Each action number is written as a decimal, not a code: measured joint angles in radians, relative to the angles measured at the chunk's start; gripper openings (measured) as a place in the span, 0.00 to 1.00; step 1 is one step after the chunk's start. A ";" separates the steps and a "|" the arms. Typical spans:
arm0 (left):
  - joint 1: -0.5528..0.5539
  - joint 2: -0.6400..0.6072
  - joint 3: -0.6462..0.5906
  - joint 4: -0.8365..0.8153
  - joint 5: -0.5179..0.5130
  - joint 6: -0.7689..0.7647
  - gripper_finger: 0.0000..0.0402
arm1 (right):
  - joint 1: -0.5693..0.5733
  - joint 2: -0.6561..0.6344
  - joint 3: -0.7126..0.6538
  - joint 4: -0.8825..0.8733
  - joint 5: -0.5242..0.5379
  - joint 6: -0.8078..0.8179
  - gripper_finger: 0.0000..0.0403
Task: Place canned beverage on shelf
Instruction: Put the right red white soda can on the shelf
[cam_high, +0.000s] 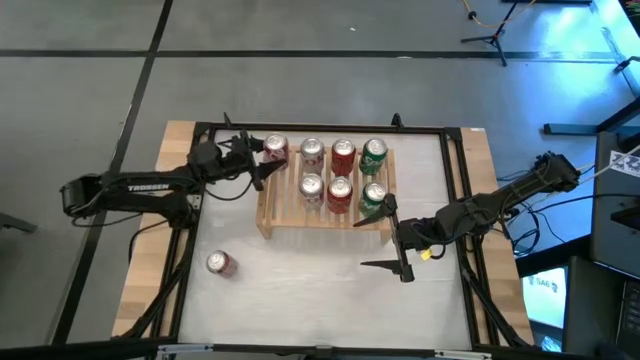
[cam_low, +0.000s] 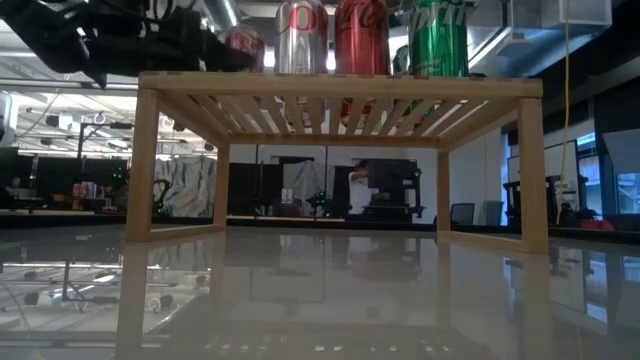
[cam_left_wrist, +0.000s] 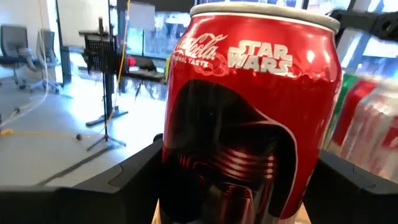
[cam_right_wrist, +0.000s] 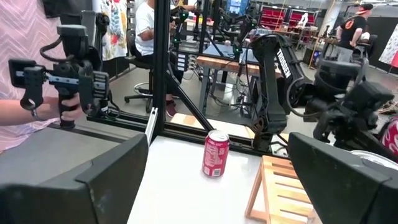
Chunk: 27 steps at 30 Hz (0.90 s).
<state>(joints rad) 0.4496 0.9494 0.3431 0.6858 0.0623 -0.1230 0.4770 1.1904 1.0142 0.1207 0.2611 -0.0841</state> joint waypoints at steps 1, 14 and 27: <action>0.000 0.016 0.000 0.001 0.000 -0.004 0.72 | 0.000 0.000 0.000 0.000 0.000 0.000 0.95; 0.009 0.111 0.000 0.063 -0.016 -0.002 0.72 | 0.000 0.000 0.000 -0.007 0.000 0.000 0.95; 0.009 0.112 0.003 -0.004 -0.017 0.000 0.83 | 0.000 0.000 0.000 -0.018 0.000 0.000 0.95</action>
<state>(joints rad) 0.4587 1.0612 0.3466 0.6822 0.0448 -0.1230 0.4774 1.1904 1.0142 0.1024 0.2611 -0.0841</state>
